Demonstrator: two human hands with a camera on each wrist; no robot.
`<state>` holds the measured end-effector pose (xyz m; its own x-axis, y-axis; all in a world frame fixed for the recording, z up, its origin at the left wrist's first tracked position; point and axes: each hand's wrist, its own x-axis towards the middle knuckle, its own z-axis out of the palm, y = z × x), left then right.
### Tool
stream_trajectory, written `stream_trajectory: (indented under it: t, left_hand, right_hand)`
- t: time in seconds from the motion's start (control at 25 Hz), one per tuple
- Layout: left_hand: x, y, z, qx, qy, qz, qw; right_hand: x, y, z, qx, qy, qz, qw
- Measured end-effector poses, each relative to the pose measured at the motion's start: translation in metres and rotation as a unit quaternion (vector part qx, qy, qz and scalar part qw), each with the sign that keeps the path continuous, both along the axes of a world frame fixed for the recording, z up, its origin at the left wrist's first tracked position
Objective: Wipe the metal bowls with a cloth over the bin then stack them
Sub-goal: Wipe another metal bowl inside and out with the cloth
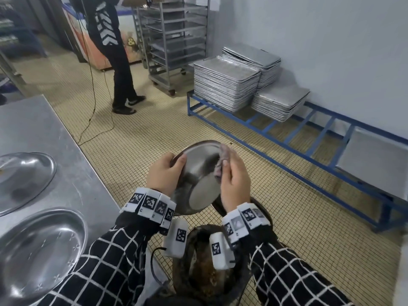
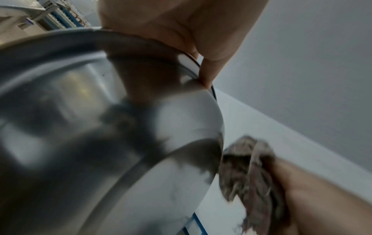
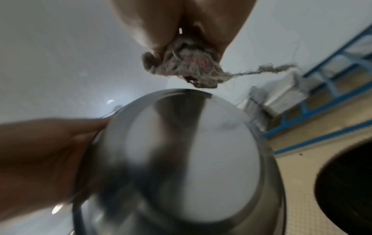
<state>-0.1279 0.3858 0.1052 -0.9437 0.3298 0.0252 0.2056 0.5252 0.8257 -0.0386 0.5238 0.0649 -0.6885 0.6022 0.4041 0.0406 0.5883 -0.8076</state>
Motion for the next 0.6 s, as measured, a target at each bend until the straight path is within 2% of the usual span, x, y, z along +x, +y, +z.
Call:
stream_trajectory:
  t: [0.08, 0.16, 0.2, 0.28, 0.4, 0.48, 0.52, 0.56, 0.6]
  left_hand:
    - [0.003, 0.002, 0.001, 0.013, 0.005, -0.011, 1.0]
    - [0.007, 0.003, 0.003, 0.039, 0.021, -0.026, 0.999]
    - [0.008, 0.002, 0.004, 0.067, 0.012, -0.03, 0.997]
    - [0.009, 0.001, 0.006, 0.151, -0.046, -0.023, 0.987]
    - [0.006, 0.0, 0.007, 0.247, -0.127, -0.017, 0.961]
    - [0.004, -0.001, 0.004, 0.267, -0.153, 0.001, 0.951]
    - [0.002, -0.001, 0.001, 0.269, -0.162, 0.014, 0.949]
    - [0.001, -0.002, -0.003, 0.264, -0.17, 0.026, 0.949]
    - [-0.001, -0.004, -0.008, 0.256, -0.172, 0.034, 0.95]
  right_hand:
    - [-0.004, -0.018, -0.001, 0.123, -0.034, 0.046, 0.991]
    - [-0.011, -0.018, -0.003, 0.149, -0.06, 0.032, 0.986]
    - [-0.014, -0.011, -0.002, 0.107, -0.054, 0.008, 0.993]
    - [-0.015, 0.006, 0.002, -0.059, -0.027, -0.058, 0.996]
    - [-0.005, 0.03, -0.008, -0.262, -0.019, -0.114, 0.958]
    - [0.002, 0.04, -0.023, -0.39, -0.017, -0.109, 0.914]
    - [0.004, 0.045, -0.028, -0.434, -0.023, -0.111, 0.894]
    - [0.009, 0.049, -0.031, -0.445, -0.027, -0.12, 0.887]
    - [0.013, 0.051, -0.03, -0.428, -0.027, -0.121, 0.895]
